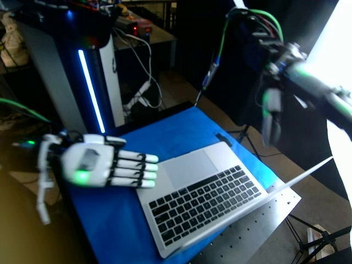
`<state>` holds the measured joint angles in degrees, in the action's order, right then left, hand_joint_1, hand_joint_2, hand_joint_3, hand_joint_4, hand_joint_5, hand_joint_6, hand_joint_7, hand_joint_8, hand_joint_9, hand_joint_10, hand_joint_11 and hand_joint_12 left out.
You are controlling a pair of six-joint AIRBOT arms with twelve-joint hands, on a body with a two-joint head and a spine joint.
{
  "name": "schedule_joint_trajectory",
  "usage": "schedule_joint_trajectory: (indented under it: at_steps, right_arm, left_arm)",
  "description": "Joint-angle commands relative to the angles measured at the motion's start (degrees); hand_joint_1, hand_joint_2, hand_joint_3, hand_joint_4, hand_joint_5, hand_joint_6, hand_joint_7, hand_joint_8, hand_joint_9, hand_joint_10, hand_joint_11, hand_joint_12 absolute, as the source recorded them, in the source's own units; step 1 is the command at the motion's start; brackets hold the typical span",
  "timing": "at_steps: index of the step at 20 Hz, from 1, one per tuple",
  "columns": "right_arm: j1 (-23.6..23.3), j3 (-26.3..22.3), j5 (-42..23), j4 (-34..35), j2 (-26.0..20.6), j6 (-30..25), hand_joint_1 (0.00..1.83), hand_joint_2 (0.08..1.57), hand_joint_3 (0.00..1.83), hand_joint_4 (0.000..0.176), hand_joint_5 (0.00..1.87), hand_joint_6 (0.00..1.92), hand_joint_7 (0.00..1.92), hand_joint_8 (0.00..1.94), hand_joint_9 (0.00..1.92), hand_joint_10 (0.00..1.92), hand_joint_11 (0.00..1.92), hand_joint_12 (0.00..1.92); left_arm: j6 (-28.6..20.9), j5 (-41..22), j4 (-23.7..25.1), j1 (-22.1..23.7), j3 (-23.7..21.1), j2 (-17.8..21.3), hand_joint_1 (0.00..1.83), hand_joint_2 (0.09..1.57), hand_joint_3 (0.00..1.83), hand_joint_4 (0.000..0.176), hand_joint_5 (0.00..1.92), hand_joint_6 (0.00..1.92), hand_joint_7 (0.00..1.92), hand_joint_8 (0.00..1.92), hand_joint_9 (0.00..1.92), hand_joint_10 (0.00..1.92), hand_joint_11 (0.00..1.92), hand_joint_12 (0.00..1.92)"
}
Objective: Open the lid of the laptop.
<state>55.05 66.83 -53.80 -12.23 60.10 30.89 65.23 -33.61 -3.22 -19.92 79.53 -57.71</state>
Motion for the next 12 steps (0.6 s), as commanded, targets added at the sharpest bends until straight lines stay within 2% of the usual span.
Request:
schedule_joint_trajectory:
  at_steps: [1, 2, 4, 5, 6, 7, 8, 9, 10, 11, 12]
  right_arm:
    - [0.6, -0.8, -11.0, 2.6, -0.5, 0.0, 0.00, 1.26, 0.00, 0.000, 0.05, 0.00, 0.03, 0.00, 0.03, 0.00, 0.05, 0.01]
    - [2.3, -2.3, -15.1, 6.4, -2.4, 2.0, 0.00, 1.27, 0.00, 0.000, 0.04, 0.00, 0.00, 0.00, 0.00, 0.00, 0.02, 0.00]
    - [4.7, -4.8, -20.7, 11.2, -4.9, 5.9, 0.00, 1.30, 0.00, 0.000, 0.02, 0.00, 0.01, 0.00, 0.01, 0.00, 0.02, 0.01]
    - [6.1, -5.7, -23.1, 13.0, -5.9, 6.8, 0.00, 1.29, 0.00, 0.000, 0.01, 0.00, 0.02, 0.01, 0.04, 0.01, 0.05, 0.02]
    - [7.9, -6.7, -26.3, 15.5, -7.1, 7.4, 0.00, 1.29, 0.00, 0.000, 0.01, 0.00, 0.00, 0.00, 0.01, 0.00, 0.05, 0.02]
    - [9.9, -7.6, -29.0, 17.8, -8.1, 8.3, 0.00, 1.30, 0.01, 0.000, 0.01, 0.00, 0.00, 0.00, 0.00, 0.00, 0.02, 0.00]
    - [12.8, -8.9, -32.8, 21.1, -9.6, 9.5, 0.00, 1.28, 0.00, 0.000, 0.02, 0.01, 0.00, 0.00, 0.00, 0.00, 0.00, 0.00]
    - [14.4, -9.6, -35.1, 23.3, -10.2, 9.9, 0.00, 1.30, 0.00, 0.000, 0.05, 0.01, 0.00, 0.00, 0.00, 0.00, 0.00, 0.00]
    - [18.1, -10.8, -40.3, 27.3, -11.4, 10.1, 0.00, 1.31, 0.01, 0.000, 0.04, 0.01, 0.00, 0.00, 0.00, 0.00, 0.00, 0.00]
    - [20.5, -11.7, -43.7, 30.1, -12.1, 10.1, 0.03, 1.36, 0.02, 0.000, 0.06, 0.01, 0.00, 0.00, 0.00, 0.00, 0.00, 0.00]
    - [22.2, -12.5, -46.8, 32.2, -12.5, 10.1, 0.04, 1.37, 0.01, 0.000, 0.06, 0.01, 0.00, 0.00, 0.00, 0.00, 0.00, 0.00]
  left_arm:
    - [-2.3, -11.0, 0.3, -1.0, -0.7, 0.7, 0.66, 0.93, 0.00, 0.176, 0.00, 0.00, 0.00, 0.00, 0.00, 0.00, 0.00, 0.00]
    - [-7.0, -15.1, 0.8, -4.8, -2.0, 1.9, 0.72, 0.92, 0.00, 0.176, 0.00, 0.00, 0.00, 0.00, 0.00, 0.00, 0.00, 0.00]
    - [-14.0, -22.5, 0.0, -11.5, -3.9, 3.7, 0.65, 0.95, 0.00, 0.176, 0.00, 0.00, 0.00, 0.00, 0.03, 0.01, 0.00, 0.00]
    - [-16.7, -25.6, -0.8, -15.1, -4.9, 4.6, 0.68, 0.95, 0.00, 0.148, 0.00, 0.00, 0.00, 0.00, 0.01, 0.00, 0.00, 0.00]
    - [-18.7, -29.8, -2.0, -19.6, -7.0, 5.8, 0.72, 0.95, 0.00, 0.140, 0.00, 0.00, 0.00, 0.00, 0.00, 0.00, 0.00, 0.00]
    - [-18.7, -33.3, -3.4, -24.2, -9.5, 7.3, 0.70, 0.94, 0.00, 0.128, 0.00, 0.00, 0.00, 0.00, 0.00, 0.00, 0.00, 0.00]
    - [-18.8, -37.3, -5.4, -29.5, -12.5, 8.7, 0.66, 0.94, 0.00, 0.173, 0.00, 0.00, 0.00, 0.00, 0.00, 0.00, 0.00, 0.00]
    - [-18.9, -39.4, -6.7, -32.6, -14.1, 9.5, 0.60, 0.95, 0.00, 0.135, 0.00, 0.00, 0.00, 0.00, 0.00, 0.00, 0.00, 0.00]
    - [-19.5, -44.7, -9.4, -38.5, -16.5, 10.1, 0.56, 0.94, 0.00, 0.118, 0.00, 0.00, 0.00, 0.00, 0.00, 0.00, 0.00, 0.00]
    - [-20.6, -48.9, -11.7, -41.9, -17.8, 10.1, 0.53, 0.92, 0.00, 0.091, 0.00, 0.00, 0.00, 0.00, 0.00, 0.00, 0.00, 0.00]
    - [-21.6, -52.3, -13.5, -44.4, -18.6, 9.6, 0.52, 0.93, 0.00, 0.099, 0.00, 0.00, 0.00, 0.00, 0.00, 0.00, 0.00, 0.00]
